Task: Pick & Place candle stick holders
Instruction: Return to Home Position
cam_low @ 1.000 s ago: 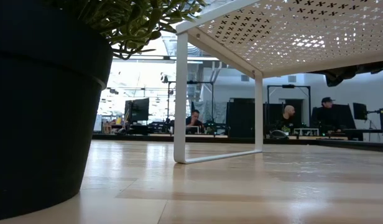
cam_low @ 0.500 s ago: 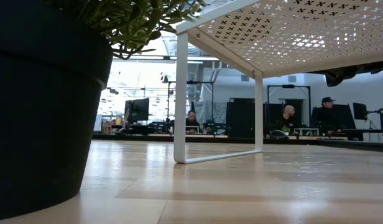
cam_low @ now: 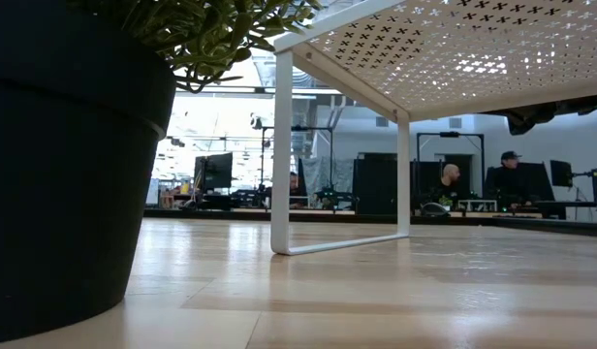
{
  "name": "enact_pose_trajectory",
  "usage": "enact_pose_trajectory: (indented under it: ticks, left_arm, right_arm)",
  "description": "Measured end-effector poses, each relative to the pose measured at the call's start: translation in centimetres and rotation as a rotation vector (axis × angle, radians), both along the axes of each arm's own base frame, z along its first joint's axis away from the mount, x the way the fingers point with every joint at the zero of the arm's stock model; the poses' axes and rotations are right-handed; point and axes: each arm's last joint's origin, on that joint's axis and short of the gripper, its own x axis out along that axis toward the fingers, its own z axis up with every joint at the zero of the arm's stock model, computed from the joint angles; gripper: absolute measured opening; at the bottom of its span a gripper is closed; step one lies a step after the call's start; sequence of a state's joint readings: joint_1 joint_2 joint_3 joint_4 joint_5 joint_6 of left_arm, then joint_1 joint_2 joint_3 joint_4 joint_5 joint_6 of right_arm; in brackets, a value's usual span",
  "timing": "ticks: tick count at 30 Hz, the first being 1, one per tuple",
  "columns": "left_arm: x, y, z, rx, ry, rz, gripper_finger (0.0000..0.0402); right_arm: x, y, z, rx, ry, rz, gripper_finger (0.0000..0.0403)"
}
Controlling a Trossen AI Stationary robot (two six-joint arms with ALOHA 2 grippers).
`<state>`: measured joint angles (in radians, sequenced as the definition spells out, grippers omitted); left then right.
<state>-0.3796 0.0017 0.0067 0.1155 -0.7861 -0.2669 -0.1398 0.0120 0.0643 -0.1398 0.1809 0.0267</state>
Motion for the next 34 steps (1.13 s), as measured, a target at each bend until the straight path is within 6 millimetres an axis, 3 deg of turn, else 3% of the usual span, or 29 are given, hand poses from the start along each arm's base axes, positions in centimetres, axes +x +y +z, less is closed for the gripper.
enact_pose_trajectory:
  ticks: [34]
  left_arm:
    - [-0.04,0.01,0.27,-0.011,-0.029,-0.002,0.0008]
  right_arm:
    - [0.01,0.00,0.04,-0.001,-0.005,-0.001,0.0006]
